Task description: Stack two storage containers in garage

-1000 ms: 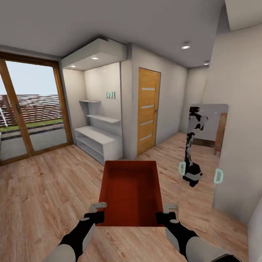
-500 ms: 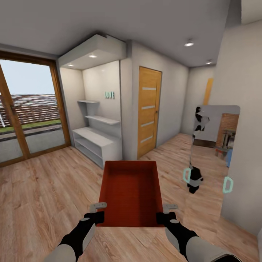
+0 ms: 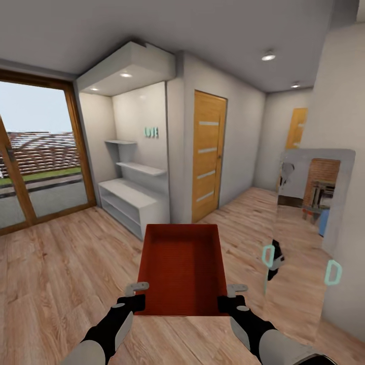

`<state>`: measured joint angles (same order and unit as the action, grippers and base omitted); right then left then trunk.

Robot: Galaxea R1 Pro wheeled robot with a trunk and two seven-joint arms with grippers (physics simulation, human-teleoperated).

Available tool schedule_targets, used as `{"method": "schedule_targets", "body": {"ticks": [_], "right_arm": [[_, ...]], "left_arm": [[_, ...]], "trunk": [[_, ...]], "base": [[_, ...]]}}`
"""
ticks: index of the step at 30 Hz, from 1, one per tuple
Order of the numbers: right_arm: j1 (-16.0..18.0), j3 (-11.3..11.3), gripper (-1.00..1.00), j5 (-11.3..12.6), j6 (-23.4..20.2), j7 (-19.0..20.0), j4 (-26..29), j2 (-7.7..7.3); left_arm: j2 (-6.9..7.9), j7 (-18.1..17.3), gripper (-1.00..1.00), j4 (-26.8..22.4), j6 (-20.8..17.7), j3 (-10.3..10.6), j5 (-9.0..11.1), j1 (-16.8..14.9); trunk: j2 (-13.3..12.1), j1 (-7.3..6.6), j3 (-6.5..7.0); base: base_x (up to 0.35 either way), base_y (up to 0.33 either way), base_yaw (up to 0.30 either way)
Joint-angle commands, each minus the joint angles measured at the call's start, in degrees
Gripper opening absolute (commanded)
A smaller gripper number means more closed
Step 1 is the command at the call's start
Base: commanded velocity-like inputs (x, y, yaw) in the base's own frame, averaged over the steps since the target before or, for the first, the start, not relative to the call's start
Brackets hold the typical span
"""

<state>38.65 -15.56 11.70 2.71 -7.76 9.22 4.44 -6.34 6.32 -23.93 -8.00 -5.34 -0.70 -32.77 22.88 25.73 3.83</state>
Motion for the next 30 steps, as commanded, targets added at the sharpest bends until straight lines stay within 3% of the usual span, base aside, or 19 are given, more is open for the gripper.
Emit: {"method": "schedule_targets", "body": {"ticks": [1, 30], "right_arm": [[0.02, 0.62, -1.0, 0.95, 0.28, -0.32, -0.25, -0.04], [0.02, 0.63, -1.0, 0.95, 0.09, -0.41, -0.25, 0.01]], "left_arm": [[1.16, 1.06, -1.0, -0.33, 0.0, -0.63, -1.14, -0.02], [1.16, 1.06, -1.0, -0.41, 0.0, -0.63, -1.14, -0.02]], "trunk": [[0.04, 0.05, -0.02], [0.04, 0.05, -0.02]], "base": [[0.322, 0.0, 0.0], [0.322, 0.0, 0.0]]}}
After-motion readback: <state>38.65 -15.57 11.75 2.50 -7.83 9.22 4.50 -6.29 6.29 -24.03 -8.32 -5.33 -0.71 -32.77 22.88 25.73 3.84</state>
